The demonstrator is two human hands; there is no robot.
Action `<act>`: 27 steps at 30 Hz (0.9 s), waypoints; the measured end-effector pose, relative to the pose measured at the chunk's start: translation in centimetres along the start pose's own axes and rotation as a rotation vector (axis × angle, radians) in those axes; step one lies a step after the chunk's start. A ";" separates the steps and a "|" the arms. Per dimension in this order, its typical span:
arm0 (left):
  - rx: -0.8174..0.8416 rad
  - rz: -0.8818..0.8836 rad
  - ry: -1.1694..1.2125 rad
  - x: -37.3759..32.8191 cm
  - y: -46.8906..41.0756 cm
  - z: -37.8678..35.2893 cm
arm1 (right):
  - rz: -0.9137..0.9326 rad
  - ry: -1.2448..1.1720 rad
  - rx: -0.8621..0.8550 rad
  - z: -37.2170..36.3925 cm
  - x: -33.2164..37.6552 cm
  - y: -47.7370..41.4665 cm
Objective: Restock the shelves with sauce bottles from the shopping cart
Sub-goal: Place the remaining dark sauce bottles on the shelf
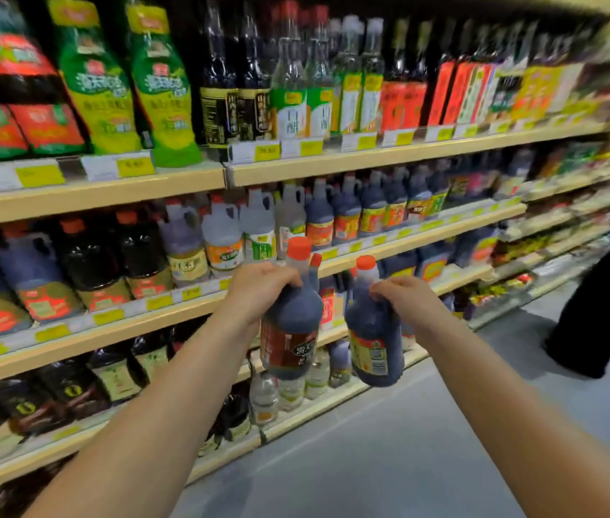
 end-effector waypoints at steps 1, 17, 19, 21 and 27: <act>0.008 0.011 -0.004 0.4 -0.6 -1.5 | -0.010 0.001 -0.010 1.0 -1.0 -0.8; 0.081 0.129 -0.037 4.2 -14.6 -18.6 | -0.172 -0.079 -0.029 9.1 -11.6 -16.3; 0.112 0.114 -0.054 3.9 -16.5 -20.9 | -0.185 -0.080 -0.038 10.3 -12.3 -18.5; 0.148 0.094 -0.054 3.3 -18.6 -23.2 | -0.194 -0.106 -0.062 11.7 -12.9 -20.7; 0.213 0.074 -0.034 2.7 -23.2 -29.9 | -0.238 -0.223 -0.105 15.3 -15.4 -26.7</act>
Point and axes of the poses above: each hand's wrist, its own y-axis away from the middle knuckle, its own z-axis out of the back of the hand, x = y × z, the point moved 9 cm from there along -y, towards the middle knuckle, and after that the axes turned 14 degrees about y, right-handed, at the moved point
